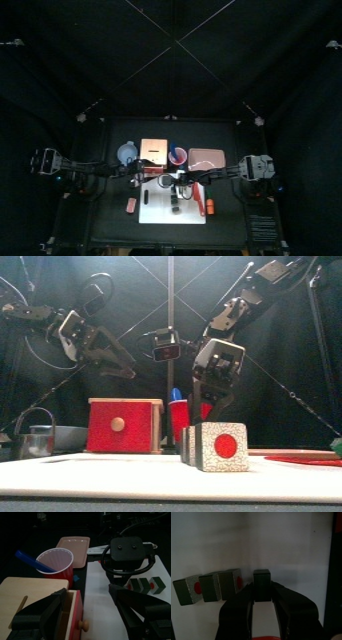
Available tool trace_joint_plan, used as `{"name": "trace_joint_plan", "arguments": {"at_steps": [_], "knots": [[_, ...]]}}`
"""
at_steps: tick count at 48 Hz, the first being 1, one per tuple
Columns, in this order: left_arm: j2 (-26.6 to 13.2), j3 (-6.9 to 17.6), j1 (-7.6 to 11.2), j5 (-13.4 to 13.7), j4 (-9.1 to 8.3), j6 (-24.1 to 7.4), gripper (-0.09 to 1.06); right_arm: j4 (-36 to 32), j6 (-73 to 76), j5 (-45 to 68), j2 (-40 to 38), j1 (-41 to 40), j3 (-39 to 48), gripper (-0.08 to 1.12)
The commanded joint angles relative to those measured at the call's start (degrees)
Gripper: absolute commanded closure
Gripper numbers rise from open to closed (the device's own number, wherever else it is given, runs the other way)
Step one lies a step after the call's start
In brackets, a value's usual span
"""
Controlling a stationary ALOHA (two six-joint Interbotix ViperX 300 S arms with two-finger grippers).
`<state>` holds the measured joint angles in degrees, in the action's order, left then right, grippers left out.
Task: Place sushi on board then cut the sushi with the knife then place the pieces on the plate
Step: Place the 4 sushi pieces on the plate
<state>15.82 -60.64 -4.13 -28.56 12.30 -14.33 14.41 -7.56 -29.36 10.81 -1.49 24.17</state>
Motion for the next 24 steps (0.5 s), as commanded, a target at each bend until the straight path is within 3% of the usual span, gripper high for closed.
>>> {"name": "trace_joint_plan", "arguments": {"at_steps": [1,11,24], "knots": [[0.6,0.5,0.09,-0.5,0.26,0.0,-0.02,2.7,0.2,-1.1,-6.6,-1.0,1.8,0.57],[0.6,0.4,0.18,-0.6,0.35,0.0,-0.02,6.4,7.5,-3.7,-17.6,-5.4,12.2,0.56],[0.6,0.4,0.00,-0.5,0.35,-0.1,-0.02,-5.4,32.3,-4.4,-27.2,-13.4,22.8,0.56]]}}
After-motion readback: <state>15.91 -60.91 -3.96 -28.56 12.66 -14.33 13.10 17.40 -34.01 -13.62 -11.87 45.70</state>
